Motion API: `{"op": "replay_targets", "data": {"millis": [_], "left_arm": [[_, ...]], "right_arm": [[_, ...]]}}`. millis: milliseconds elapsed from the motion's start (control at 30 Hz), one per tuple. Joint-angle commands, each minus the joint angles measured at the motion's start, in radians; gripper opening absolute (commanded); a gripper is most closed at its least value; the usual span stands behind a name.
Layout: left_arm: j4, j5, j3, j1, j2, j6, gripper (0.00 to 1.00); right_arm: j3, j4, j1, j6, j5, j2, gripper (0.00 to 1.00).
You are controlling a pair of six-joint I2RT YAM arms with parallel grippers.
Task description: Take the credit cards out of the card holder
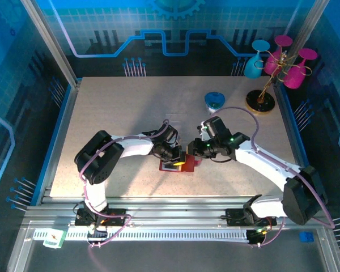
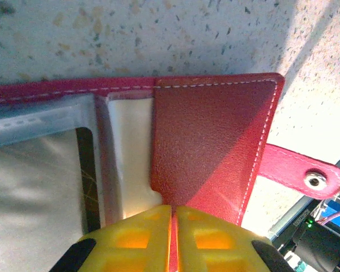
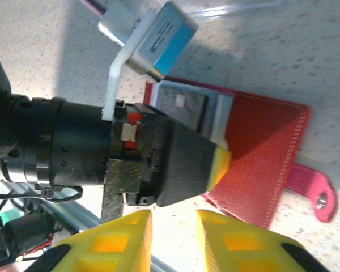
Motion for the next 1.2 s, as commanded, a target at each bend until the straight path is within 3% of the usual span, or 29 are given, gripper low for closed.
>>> {"op": "replay_targets", "data": {"millis": [0,100,533,967,1167], "left_arm": [[0.022,0.005,-0.029,-0.002,0.006,-0.028,0.11],[0.032,0.000,-0.033,0.000,-0.005,-0.043,0.11],[-0.006,-0.043,-0.083,0.072,-0.158,-0.040,0.18],[-0.046,-0.094,-0.226,0.122,-0.202,-0.024,0.16],[-0.022,-0.107,-0.258,0.141,-0.202,-0.043,0.15]], "right_arm": [[-0.052,0.047,0.016,0.072,-0.018,0.046,0.17],[-0.086,0.063,0.010,0.068,0.025,0.058,0.14],[-0.084,0.144,-0.015,0.022,-0.044,0.210,0.10],[-0.056,0.167,-0.041,-0.026,-0.049,0.313,0.06],[-0.058,0.142,-0.043,-0.059,0.016,0.362,0.03]]}}
